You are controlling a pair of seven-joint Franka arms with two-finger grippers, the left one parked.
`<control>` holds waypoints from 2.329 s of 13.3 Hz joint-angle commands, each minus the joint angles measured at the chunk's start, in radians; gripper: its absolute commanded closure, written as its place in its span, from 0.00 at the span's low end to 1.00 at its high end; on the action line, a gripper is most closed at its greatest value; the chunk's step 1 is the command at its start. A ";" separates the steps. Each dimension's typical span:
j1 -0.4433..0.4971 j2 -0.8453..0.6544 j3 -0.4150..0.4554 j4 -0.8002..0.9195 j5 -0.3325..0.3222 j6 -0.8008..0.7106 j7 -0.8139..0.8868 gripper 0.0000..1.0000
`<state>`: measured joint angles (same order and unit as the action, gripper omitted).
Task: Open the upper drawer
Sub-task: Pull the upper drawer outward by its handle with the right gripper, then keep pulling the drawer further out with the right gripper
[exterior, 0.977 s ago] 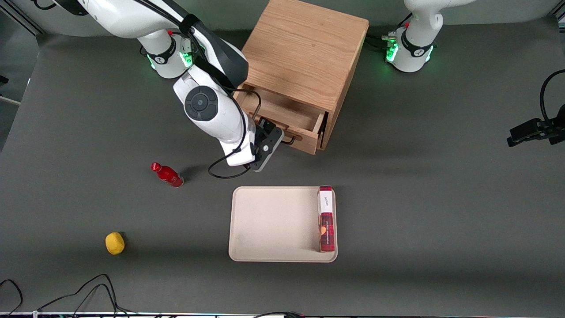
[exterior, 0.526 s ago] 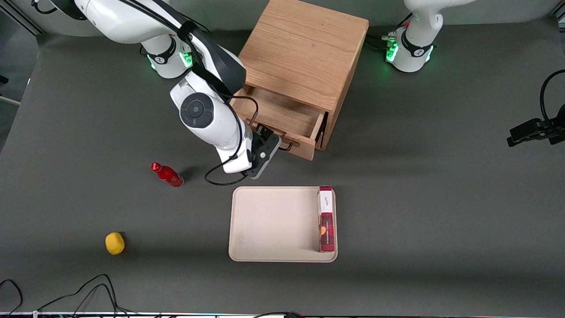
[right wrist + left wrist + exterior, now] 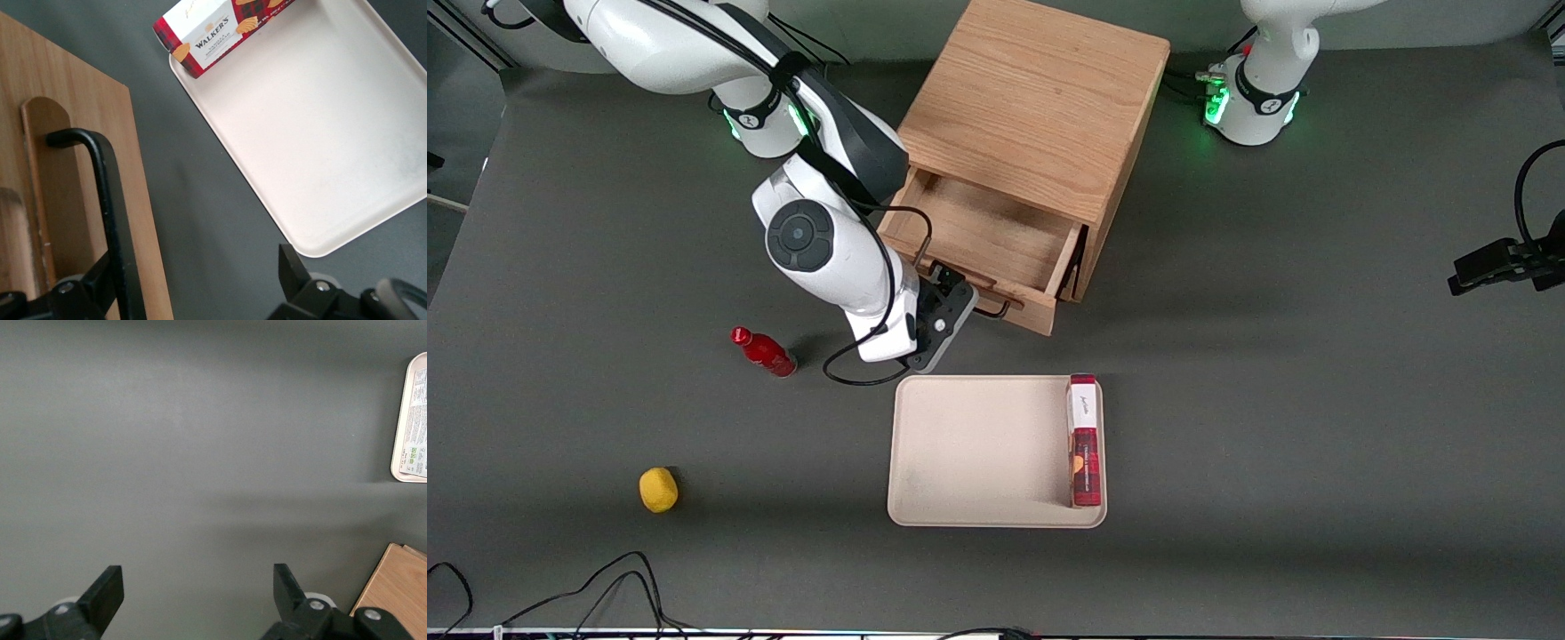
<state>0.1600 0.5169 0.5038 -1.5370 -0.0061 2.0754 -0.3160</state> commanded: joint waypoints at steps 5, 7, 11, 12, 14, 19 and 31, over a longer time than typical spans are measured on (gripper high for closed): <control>-0.007 0.040 -0.030 0.074 -0.015 -0.009 -0.026 0.00; -0.007 0.048 -0.034 0.090 -0.015 -0.012 -0.026 0.00; -0.007 0.080 -0.041 0.136 -0.017 -0.014 -0.026 0.00; -0.007 0.084 -0.042 0.144 -0.018 -0.014 -0.026 0.00; -0.007 0.101 -0.042 0.167 -0.051 -0.015 -0.025 0.00; -0.008 0.114 -0.059 0.198 -0.051 -0.015 -0.026 0.00; -0.020 0.158 -0.070 0.282 -0.052 -0.031 -0.025 0.00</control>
<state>0.1386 0.6382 0.4275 -1.3146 -0.0410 2.0631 -0.3265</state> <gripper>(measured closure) 0.000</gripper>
